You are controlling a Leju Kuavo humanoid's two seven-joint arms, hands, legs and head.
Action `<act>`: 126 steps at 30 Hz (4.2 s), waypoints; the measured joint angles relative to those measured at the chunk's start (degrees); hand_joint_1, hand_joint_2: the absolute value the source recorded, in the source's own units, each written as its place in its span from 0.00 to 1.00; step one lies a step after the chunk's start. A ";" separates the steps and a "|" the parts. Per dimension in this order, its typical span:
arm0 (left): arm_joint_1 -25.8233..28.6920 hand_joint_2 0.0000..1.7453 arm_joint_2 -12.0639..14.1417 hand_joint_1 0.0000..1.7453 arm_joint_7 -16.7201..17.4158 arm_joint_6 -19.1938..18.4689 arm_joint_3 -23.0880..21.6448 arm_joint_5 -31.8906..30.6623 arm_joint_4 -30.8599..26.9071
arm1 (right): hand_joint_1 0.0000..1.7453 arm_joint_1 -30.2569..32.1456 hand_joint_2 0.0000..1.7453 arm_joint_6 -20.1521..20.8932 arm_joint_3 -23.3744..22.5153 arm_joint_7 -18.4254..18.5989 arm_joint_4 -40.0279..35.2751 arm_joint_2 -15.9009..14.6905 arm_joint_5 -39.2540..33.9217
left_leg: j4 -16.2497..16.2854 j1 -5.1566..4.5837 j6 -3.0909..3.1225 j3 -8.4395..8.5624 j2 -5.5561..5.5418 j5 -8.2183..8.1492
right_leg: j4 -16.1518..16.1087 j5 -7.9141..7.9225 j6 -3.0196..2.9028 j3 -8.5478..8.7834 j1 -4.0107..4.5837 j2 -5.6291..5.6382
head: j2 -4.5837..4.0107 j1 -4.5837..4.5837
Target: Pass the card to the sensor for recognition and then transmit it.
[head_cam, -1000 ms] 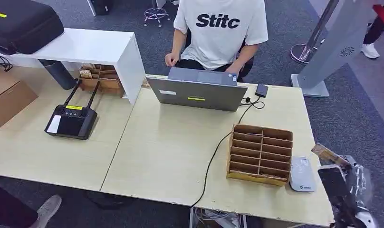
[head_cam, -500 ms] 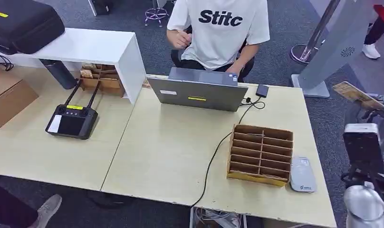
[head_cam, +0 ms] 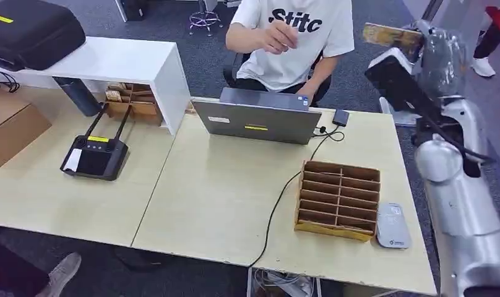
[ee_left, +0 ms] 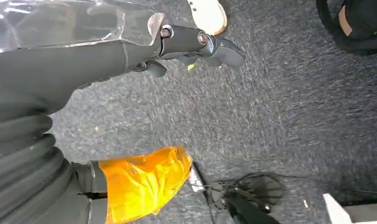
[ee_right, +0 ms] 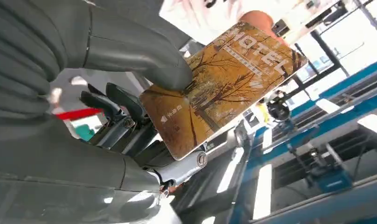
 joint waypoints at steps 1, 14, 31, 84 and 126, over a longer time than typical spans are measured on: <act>-0.44 1.00 0.15 0.00 -0.11 0.00 0.50 -0.11 1.16 | 1.00 -1.60 1.00 -0.07 1.00 0.04 1.50 0.11 0.02 | 0.00 0.02 -0.01 0.01 0.00 0.01 | 0.00 0.00 0.00 -0.01 0.02 0.00 | 0.00 -0.04; -4.72 1.00 4.57 0.00 -0.61 5.77 4.18 -3.45 13.23 | 1.00 -19.70 1.00 3.19 12.23 6.27 30.42 5.23 8.39 | 0.01 0.25 -0.03 -0.14 0.02 -0.01 | -0.01 0.04 -0.08 -0.13 0.25 0.02 | 0.00 -0.02; -5.63 1.00 3.94 0.00 -1.62 2.12 8.09 -4.39 14.43 | 1.00 -23.48 1.00 4.96 16.27 9.22 45.41 8.96 9.40 | 0.05 0.30 -0.04 -0.13 0.01 -0.01 | -0.03 0.04 -0.09 -0.13 0.29 0.00 | 0.00 -0.02; 7.97 1.00 -2.91 0.00 14.27 5.66 -4.44 17.91 -4.39 | 0.00 52.47 1.00 -14.21 -14.81 -16.87 -42.46 2.21 -20.66 | 0.02 0.42 -0.20 0.29 0.02 -0.51 | -0.20 -0.32 -0.18 -0.08 0.44 0.01 | 0.00 -0.02; 12.50 1.00 -2.95 0.00 19.28 2.97 -13.44 20.00 -10.75 | 0.00 50.73 1.00 -10.27 -6.48 -2.99 -26.96 -7.69 14.16 | 0.02 0.42 -0.19 0.31 0.04 -0.50 | -0.19 -0.31 -0.18 -0.03 0.44 0.00 | 0.00 0.00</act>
